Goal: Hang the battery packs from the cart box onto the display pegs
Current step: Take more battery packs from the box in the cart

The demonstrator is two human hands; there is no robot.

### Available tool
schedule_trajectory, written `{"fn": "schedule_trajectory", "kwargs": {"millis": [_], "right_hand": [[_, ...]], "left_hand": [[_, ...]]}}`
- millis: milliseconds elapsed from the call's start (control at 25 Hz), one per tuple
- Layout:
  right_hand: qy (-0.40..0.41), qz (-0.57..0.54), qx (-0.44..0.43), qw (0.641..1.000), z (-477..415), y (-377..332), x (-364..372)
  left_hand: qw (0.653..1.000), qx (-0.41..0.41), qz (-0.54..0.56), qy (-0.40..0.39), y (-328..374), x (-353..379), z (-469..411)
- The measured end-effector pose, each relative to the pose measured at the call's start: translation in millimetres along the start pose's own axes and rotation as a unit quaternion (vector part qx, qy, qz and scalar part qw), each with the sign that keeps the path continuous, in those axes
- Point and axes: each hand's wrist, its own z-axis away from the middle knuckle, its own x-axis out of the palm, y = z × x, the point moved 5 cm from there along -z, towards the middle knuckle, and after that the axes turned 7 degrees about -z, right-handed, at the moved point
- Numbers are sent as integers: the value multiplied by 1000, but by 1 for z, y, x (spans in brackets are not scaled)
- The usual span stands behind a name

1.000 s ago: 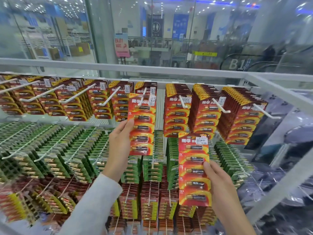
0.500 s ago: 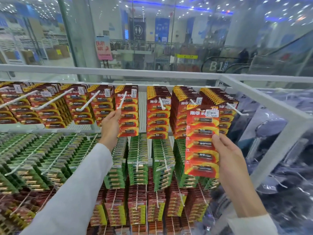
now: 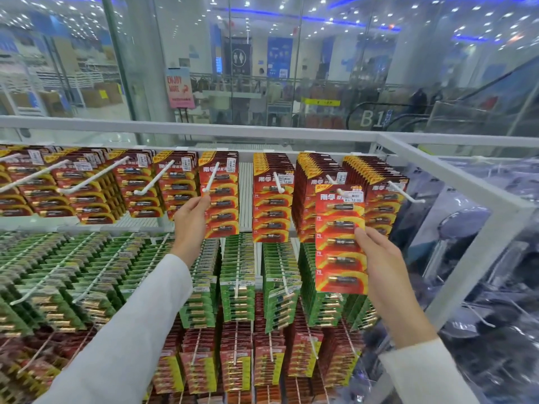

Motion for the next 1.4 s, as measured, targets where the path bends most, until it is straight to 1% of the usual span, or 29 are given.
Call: {"fn": "schedule_trajectory", "kwargs": {"millis": [200,320,440,560,680,760,880,1000,1080,1200,1280,1400], "right_hand": [[7,65,-23,998,-52,3,22],[13,87,-39,995,-71,13,25],[25,81,-54,995,-76,19,21],[35,81,-68,994,-78,30,13],[50,108,-77,990,-78,46,-1],[66,124,-70,988,-68,57,-14],[81,125,-43,988,-37,83,-40],[106,114,-1,988,13,116,-72],[148,106,26,983,48,141,-100],[202,79,60,974,103,171,-143],[241,98,87,962,134,190,-173],[286,95,115,947,173,207,-216]], "left_hand": [[999,12,-35,13,0,0,1],[999,8,-25,25,1,-1,2],[999,19,-30,25,-1,-6,0],[996,45,-70,22,-8,-17,-1],[992,59,-104,34,-15,-29,5],[993,50,-102,28,-23,-35,17],[996,36,-84,-9,-42,-40,57],[996,7,-72,-44,-75,-41,105],[994,-23,-68,-81,-106,-34,134],[983,-73,-87,-147,-149,-16,181],[973,-95,-93,-189,-169,1,216],[956,-130,-105,-243,-199,33,265]]}}
